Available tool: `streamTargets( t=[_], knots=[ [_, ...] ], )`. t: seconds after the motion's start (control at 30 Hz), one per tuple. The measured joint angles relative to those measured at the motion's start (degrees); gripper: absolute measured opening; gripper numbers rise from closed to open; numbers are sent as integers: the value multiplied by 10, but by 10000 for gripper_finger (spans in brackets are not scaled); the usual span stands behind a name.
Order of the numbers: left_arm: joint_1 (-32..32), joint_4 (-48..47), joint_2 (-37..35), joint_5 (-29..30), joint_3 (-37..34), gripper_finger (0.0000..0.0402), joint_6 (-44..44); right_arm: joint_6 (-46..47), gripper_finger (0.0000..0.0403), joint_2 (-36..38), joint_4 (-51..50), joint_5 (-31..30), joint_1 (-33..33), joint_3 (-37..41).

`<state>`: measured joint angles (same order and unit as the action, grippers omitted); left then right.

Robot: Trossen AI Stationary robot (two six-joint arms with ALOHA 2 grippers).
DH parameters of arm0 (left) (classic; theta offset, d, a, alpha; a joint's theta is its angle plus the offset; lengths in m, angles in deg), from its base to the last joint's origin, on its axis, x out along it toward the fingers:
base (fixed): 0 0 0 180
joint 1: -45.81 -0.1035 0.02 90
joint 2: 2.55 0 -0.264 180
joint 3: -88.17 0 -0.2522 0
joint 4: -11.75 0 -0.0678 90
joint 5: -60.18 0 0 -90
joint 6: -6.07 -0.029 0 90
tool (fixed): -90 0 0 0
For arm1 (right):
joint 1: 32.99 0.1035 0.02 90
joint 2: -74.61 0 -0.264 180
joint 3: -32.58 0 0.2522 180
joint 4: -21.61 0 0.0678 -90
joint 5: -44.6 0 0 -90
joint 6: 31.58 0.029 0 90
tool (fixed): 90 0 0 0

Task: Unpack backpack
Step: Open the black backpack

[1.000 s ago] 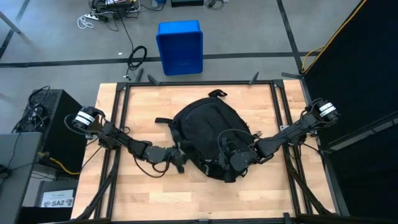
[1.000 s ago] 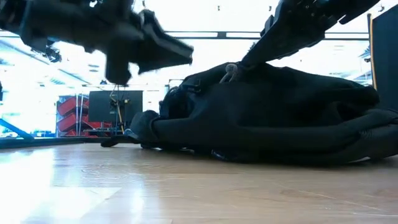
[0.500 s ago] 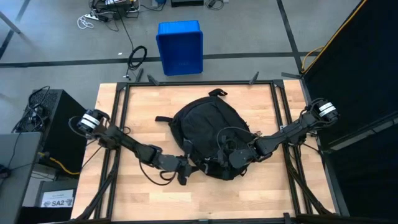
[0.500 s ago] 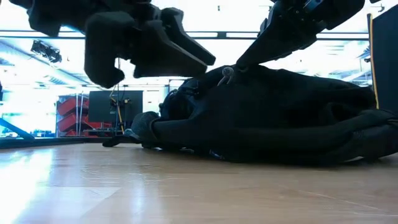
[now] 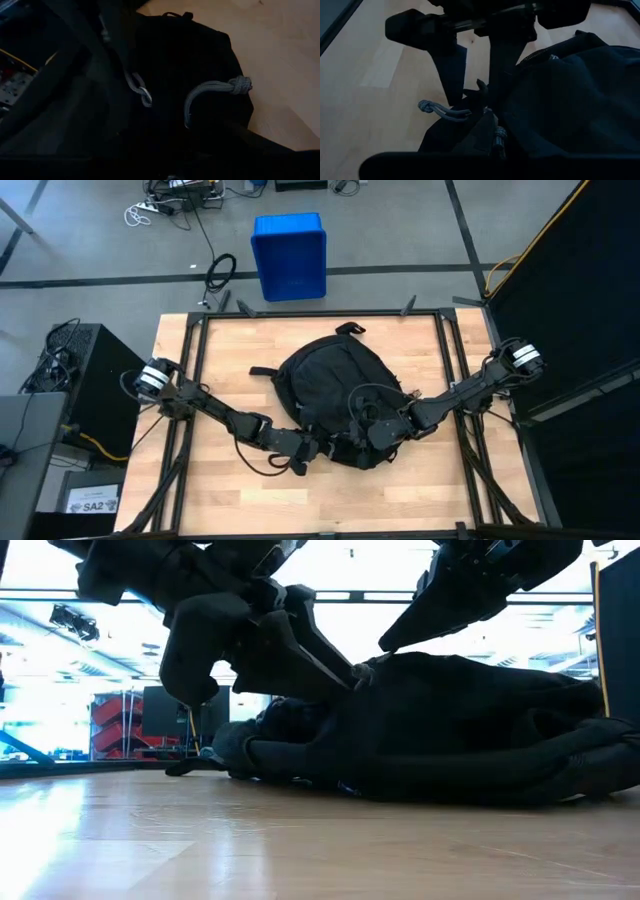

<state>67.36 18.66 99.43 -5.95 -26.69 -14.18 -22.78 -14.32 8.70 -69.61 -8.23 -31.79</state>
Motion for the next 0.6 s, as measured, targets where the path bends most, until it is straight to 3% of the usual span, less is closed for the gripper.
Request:
streamTargets(
  t=[0.6],
  knots=[
    [-36,-9,0,-2,-1,172,87,-15,0,-1,52,37,8,0]
  ],
)
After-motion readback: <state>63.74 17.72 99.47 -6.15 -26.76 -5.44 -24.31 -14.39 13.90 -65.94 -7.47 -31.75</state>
